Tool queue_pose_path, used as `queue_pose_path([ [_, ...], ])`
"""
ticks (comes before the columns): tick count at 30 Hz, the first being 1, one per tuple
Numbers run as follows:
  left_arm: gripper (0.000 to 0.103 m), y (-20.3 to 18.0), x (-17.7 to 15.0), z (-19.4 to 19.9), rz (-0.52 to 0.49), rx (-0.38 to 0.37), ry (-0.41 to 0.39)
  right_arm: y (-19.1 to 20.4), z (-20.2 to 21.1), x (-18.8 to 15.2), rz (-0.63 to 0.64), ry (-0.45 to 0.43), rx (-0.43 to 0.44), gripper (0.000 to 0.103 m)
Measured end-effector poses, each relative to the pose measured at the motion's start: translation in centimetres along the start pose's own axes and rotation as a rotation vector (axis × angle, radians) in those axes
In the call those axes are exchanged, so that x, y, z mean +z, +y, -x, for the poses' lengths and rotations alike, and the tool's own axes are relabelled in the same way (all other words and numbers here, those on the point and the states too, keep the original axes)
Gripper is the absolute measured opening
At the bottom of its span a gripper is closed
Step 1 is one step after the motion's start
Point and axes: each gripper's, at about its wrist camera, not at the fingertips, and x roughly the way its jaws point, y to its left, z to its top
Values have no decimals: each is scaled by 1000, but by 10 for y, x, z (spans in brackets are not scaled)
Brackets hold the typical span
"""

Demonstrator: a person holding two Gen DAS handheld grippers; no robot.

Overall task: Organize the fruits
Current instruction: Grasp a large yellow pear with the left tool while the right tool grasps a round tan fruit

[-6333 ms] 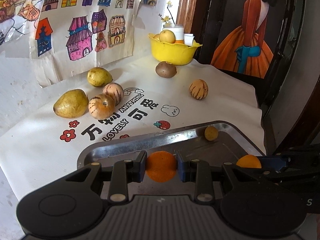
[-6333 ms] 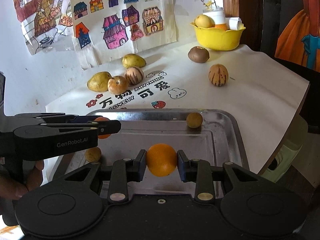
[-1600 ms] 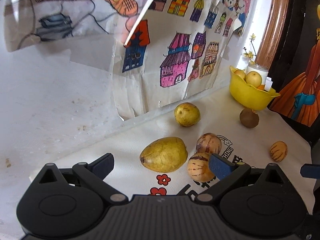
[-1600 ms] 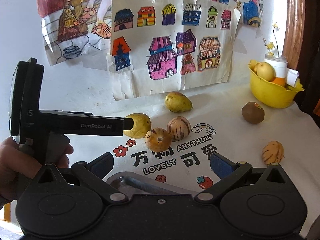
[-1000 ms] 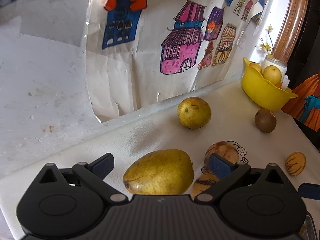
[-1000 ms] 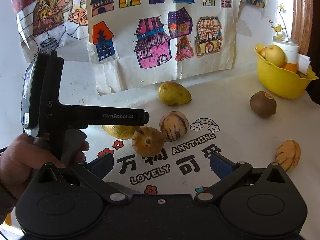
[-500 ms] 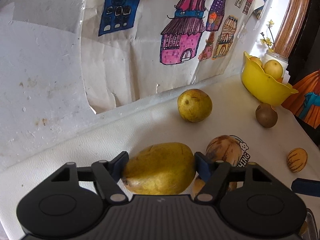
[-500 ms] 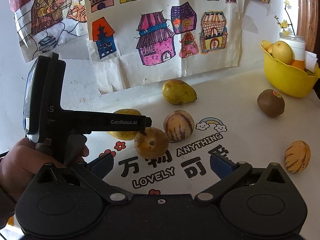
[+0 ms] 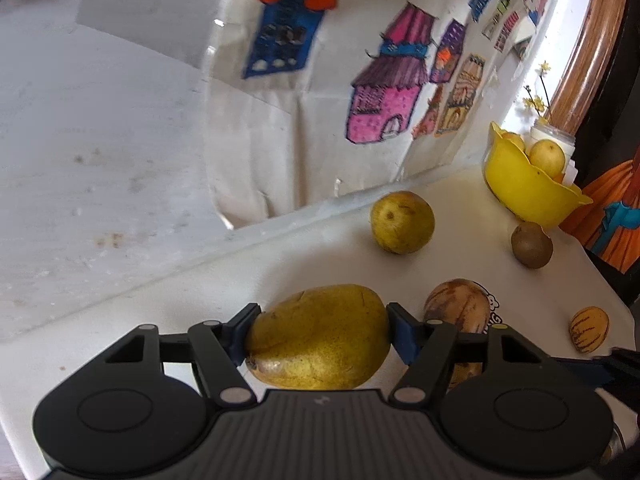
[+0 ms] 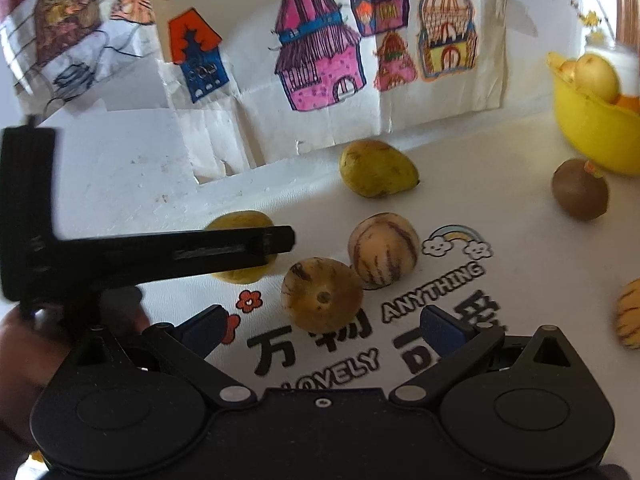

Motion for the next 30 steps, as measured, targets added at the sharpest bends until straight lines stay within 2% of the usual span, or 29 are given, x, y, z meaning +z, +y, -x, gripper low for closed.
queue_pose_path([
  [5, 71, 17, 2, 12, 23, 24, -31, 1, -19, 5, -19, 15, 3, 101],
  [13, 71, 38, 1, 18, 55, 45, -41, -1, -38, 10, -62, 37, 6, 84],
  [17, 71, 39, 1, 19, 53, 45, -42, 2, -40, 10, -60, 36, -3, 79],
  [22, 71, 39, 1, 18, 50, 47, -44, 4, -40, 12, -44, 35, -28, 54],
  [30, 71, 38, -2, 20, 45, 49, -44, 9, -31, 8, -25, 30, -11, 52],
])
